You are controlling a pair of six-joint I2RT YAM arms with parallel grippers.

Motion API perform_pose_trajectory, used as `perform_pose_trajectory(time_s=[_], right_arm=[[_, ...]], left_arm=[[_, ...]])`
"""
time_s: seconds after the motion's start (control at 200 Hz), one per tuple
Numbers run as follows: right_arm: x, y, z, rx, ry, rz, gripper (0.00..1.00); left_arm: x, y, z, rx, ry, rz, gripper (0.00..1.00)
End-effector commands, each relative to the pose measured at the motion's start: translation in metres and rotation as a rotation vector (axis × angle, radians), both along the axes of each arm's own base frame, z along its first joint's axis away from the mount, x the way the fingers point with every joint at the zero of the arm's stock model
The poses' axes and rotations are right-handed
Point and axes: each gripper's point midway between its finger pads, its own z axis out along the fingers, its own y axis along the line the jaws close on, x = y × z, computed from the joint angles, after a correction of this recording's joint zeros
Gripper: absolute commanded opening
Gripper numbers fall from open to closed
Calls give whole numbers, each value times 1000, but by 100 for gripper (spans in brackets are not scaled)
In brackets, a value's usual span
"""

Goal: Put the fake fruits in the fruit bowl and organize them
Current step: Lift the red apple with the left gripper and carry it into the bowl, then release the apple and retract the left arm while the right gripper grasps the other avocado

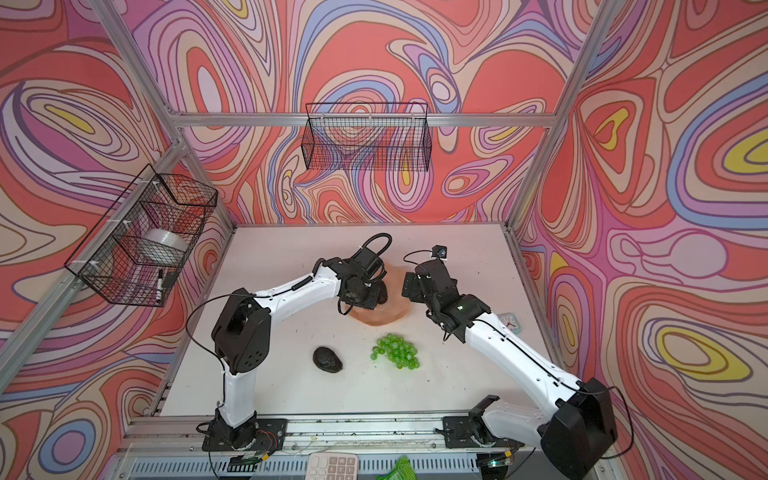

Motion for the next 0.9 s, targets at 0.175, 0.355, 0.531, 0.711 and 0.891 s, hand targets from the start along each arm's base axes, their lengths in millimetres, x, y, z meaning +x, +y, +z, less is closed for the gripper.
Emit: perform_pose_trajectory(time_s=[0.175, 0.355, 0.531, 0.711, 0.891], right_arm=[[-3, -8, -4, -14, 4, -17, 98], [-2, -7, -4, -17, 3, -16, 98], [-3, -9, -2, -21, -1, -20, 98], [-4, -12, 3, -35, -13, -21, 98], [-7, -11, 6, -48, -18, 12, 98]], left_arm=[[6, 1, -24, 63, 38, -2, 44], [8, 2, -31, 67, 48, 12, 52], [7, 1, -28, 58, 49, 20, 68], [11, -1, -7, 23, 9, 29, 73], [25, 16, 42, -108, -73, 102, 75]])
